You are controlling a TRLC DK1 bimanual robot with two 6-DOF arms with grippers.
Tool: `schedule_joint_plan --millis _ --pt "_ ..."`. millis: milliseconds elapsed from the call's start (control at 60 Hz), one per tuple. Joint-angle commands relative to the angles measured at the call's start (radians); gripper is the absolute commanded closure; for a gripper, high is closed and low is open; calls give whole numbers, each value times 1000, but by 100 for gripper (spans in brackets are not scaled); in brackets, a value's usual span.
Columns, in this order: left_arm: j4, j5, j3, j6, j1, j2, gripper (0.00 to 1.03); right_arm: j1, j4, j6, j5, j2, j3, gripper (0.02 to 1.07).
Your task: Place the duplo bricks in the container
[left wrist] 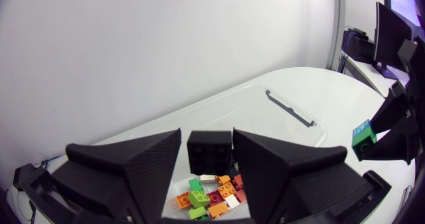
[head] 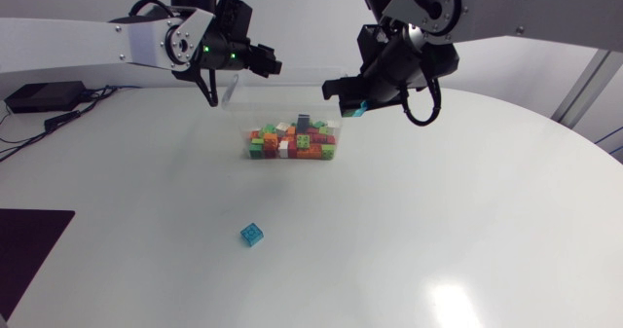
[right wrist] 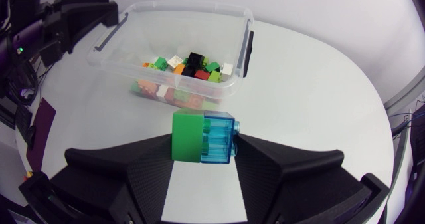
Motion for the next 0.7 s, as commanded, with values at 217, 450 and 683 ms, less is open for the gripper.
schedule_joint_plan --millis 217,450,683 --pt "8 -17 -173 9 1 -168 5 15 99 -24 23 -11 102 68" --pt "-152 20 -458 144 -14 -447 5 15 214 -38 25 52 128 68" --pt "-195 21 -702 193 -71 -561 5 35 349 -64 60 123 136 68"
